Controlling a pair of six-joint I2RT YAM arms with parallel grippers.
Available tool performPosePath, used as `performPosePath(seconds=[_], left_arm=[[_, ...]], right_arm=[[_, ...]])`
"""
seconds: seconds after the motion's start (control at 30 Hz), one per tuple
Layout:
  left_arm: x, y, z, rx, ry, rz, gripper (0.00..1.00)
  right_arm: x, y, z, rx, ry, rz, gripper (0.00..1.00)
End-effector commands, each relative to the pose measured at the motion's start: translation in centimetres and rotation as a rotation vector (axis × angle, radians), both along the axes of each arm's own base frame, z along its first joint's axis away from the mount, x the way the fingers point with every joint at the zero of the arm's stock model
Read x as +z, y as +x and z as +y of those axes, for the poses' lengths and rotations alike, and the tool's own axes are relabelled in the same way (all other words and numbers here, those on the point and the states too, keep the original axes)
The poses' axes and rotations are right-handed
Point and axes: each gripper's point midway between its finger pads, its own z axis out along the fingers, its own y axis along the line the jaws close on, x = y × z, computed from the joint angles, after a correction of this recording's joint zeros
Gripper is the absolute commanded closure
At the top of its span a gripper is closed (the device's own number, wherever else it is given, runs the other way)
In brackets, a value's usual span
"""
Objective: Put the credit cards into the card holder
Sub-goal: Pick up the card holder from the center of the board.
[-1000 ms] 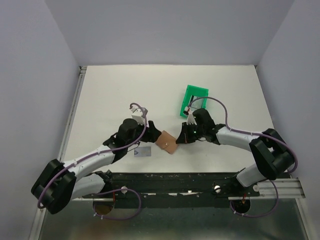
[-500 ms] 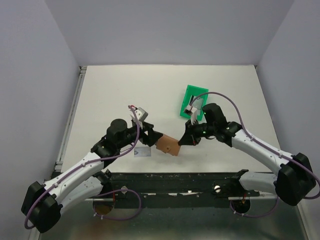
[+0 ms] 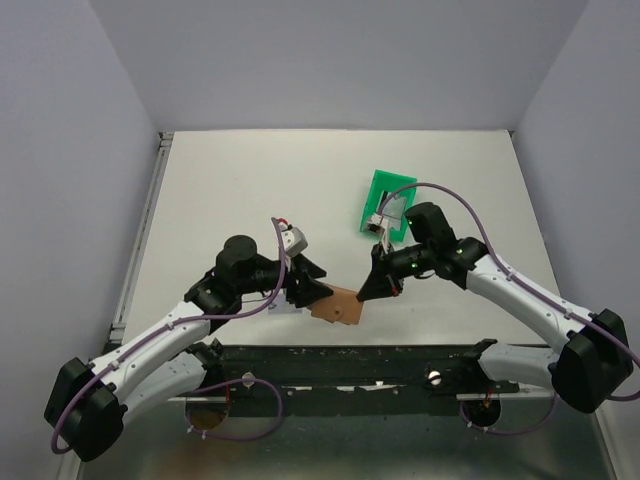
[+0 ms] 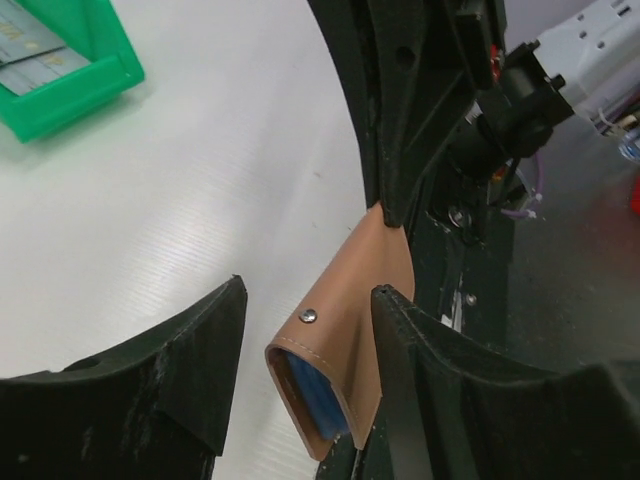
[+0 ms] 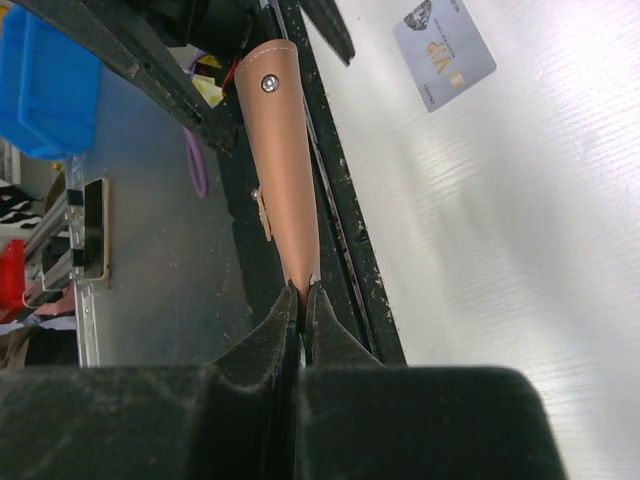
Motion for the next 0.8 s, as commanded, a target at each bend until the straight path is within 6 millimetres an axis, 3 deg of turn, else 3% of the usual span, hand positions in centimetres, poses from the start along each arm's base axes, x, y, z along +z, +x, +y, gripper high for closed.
performPosePath(seconds=[0.0,0.2,0.33,0.43,0.47,0.57,0.6,0.7,0.77], left_arm=[[1.4,-2.3,-1.1,-0.169,-0.051,0.003,0.41],[1.1,-3.3,-1.4,-0.231,-0.067,0.035,0.55],[0.9,-3.4,-1.7,-0.251,-0.059,0.058,0.73],[0.4,-3.6,-2.0,-0.265,-0.046,0.086,0.96],[0.2,-3.6,-2.0,-0.267,-0.041,0.097,1.0],[0.2,-4.2,-2.3,-0.291,-0.042,0.112,1.0],[0.3,-4.2,-2.4,-0.288,-0.043,0.116,1.0],[0.8,-3.5,-2.5,-0.218,-0.055,0.131,1.0],[1.7,-2.9,-2.4,-0.148,-0.094,0.121,1.0]], right_arm=[[1.1,-0.6,0.1,0.037,0.024,-0.011,1.0],[1.2,0.0,-0.1,0.0,0.007,-0.055,1.0],[1.1,0.2,-0.1,-0.003,0.0,-0.056,1.0],[0.9,0.3,-0.2,-0.009,-0.004,-0.06,1.0],[0.9,0.3,-0.2,-0.016,-0.007,-0.063,1.0],[1.0,0.6,-0.3,-0.038,-0.012,-0.075,0.99],[1.2,0.8,-0.3,-0.054,-0.008,-0.081,0.93],[1.8,1.2,-0.4,-0.115,0.012,-0.097,0.56],[2.3,1.6,-0.6,-0.188,0.037,-0.108,0.38]])
